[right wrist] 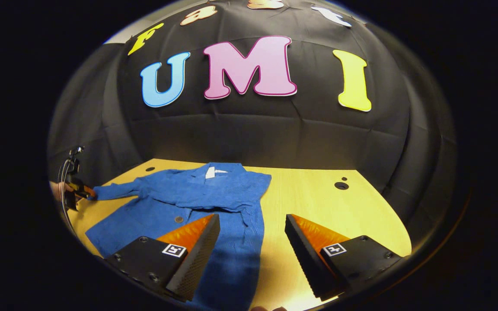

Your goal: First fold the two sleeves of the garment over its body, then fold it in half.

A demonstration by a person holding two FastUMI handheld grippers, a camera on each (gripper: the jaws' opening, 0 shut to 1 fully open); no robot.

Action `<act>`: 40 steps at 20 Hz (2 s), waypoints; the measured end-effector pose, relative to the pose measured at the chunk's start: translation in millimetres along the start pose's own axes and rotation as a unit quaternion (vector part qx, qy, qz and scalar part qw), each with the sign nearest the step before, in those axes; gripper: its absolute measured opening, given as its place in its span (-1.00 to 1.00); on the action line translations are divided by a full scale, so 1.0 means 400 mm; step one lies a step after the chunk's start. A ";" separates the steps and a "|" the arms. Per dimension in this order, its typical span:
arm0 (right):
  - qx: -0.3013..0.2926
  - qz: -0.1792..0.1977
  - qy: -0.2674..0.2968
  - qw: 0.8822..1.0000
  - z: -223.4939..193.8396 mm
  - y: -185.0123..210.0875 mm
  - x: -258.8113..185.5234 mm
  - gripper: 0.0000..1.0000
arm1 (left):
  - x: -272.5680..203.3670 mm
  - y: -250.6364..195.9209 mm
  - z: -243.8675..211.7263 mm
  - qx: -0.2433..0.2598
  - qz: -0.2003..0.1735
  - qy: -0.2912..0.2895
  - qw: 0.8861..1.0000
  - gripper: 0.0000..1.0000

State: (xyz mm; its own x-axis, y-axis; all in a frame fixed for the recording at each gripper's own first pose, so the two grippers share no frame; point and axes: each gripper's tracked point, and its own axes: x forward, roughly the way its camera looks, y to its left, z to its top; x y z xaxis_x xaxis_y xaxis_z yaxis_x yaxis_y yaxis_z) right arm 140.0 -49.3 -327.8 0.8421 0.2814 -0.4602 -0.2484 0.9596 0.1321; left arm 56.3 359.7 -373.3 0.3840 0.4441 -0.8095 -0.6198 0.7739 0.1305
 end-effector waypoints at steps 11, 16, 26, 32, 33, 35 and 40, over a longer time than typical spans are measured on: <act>0.028 -0.022 0.011 0.999 -0.015 -0.009 -0.025 0.96 | 0.015 -0.070 0.006 -0.027 -0.049 -0.016 0.998 -1.00; 0.027 -0.030 0.014 0.999 -0.014 -0.016 -0.052 0.96 | -0.059 -0.193 0.056 -0.033 -0.078 -0.071 0.994 -1.00; 0.062 -0.094 0.023 0.993 -0.046 -0.156 -0.117 0.96 | -0.453 -0.856 0.216 0.002 -0.316 -0.207 0.926 -1.00; 0.082 -0.135 0.042 0.987 -0.101 -0.268 -0.161 0.95 | -0.597 -1.375 0.035 0.003 -0.463 -0.123 0.878 -1.00; 0.083 -0.137 0.048 0.986 -0.113 -0.274 -0.168 0.95 | -0.606 -1.445 -0.003 -0.002 -0.467 -0.113 0.877 -1.00; 0.087 -0.136 0.055 0.985 -0.125 -0.277 -0.177 0.96 | -0.597 -1.558 -0.091 0.008 -0.473 -0.082 0.877 -1.00; 0.098 -0.118 0.077 0.985 -0.167 -0.242 -0.172 0.96 | -0.574 -1.613 -0.179 0.022 -0.480 -0.063 0.875 0.77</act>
State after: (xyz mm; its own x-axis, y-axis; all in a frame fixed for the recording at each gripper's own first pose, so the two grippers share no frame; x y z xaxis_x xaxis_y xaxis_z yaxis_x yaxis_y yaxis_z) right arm 74.2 -161.8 -367.7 0.7791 0.0620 -0.6238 0.0550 0.9845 0.1666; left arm 319.0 -273.8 -312.4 0.7869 -0.3755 -0.4897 0.0554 0.8333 -0.5500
